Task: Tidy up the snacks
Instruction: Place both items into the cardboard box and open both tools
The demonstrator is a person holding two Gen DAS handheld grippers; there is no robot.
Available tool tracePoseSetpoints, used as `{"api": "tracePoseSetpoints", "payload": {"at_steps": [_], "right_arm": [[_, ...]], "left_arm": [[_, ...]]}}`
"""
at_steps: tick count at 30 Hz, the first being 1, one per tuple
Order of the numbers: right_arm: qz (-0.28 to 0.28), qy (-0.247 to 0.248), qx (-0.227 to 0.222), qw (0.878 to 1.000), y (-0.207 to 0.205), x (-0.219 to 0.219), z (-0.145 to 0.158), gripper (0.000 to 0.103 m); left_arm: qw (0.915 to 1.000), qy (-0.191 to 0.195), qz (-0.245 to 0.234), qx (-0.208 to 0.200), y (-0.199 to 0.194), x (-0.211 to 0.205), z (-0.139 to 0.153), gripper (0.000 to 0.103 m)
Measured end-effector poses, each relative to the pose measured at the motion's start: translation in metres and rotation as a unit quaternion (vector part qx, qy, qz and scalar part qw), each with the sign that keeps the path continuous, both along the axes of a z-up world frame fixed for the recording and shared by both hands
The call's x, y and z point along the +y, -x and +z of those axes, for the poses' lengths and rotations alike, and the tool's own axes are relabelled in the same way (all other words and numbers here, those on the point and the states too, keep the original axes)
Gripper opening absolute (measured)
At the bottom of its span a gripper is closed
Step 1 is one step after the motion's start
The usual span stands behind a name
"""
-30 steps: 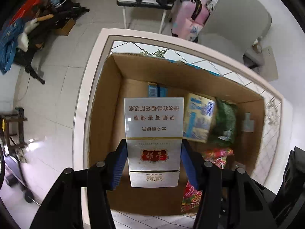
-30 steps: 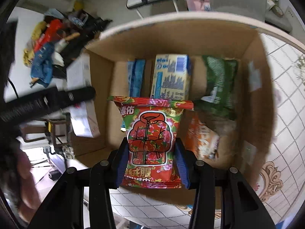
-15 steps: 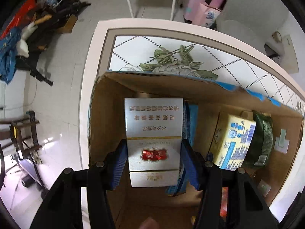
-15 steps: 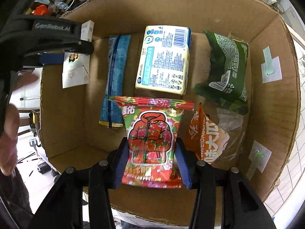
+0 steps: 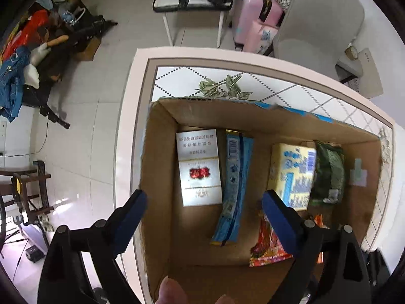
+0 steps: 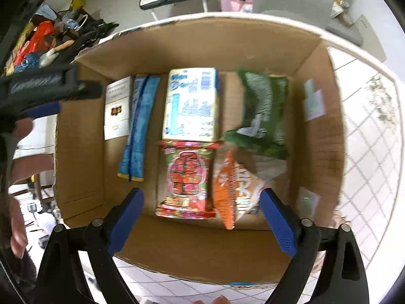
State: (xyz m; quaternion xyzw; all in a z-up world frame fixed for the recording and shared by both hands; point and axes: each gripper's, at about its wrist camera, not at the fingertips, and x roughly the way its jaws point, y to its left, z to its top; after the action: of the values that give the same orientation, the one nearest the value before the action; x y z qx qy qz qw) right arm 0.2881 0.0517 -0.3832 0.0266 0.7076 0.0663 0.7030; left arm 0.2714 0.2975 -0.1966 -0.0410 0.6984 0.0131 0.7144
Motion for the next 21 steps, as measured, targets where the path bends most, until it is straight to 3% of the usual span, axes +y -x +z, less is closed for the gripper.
{"api": "tracePoseSetpoints", "payload": {"at_steps": [6, 21], "right_arm": [[0.007, 0.014, -0.017, 1.0, 0.01, -0.011, 0.019, 0.098], [0.024, -0.013, -0.082, 0.996, 0.07, -0.033, 0.094, 0.098]], "left_arm": [[0.9985, 0.009, 0.0, -0.055, 0.044, 0.001, 0.034, 0.094], [0.9917, 0.022, -0.004, -0.127, 0.144, -0.021, 0.108, 0.094]]}}
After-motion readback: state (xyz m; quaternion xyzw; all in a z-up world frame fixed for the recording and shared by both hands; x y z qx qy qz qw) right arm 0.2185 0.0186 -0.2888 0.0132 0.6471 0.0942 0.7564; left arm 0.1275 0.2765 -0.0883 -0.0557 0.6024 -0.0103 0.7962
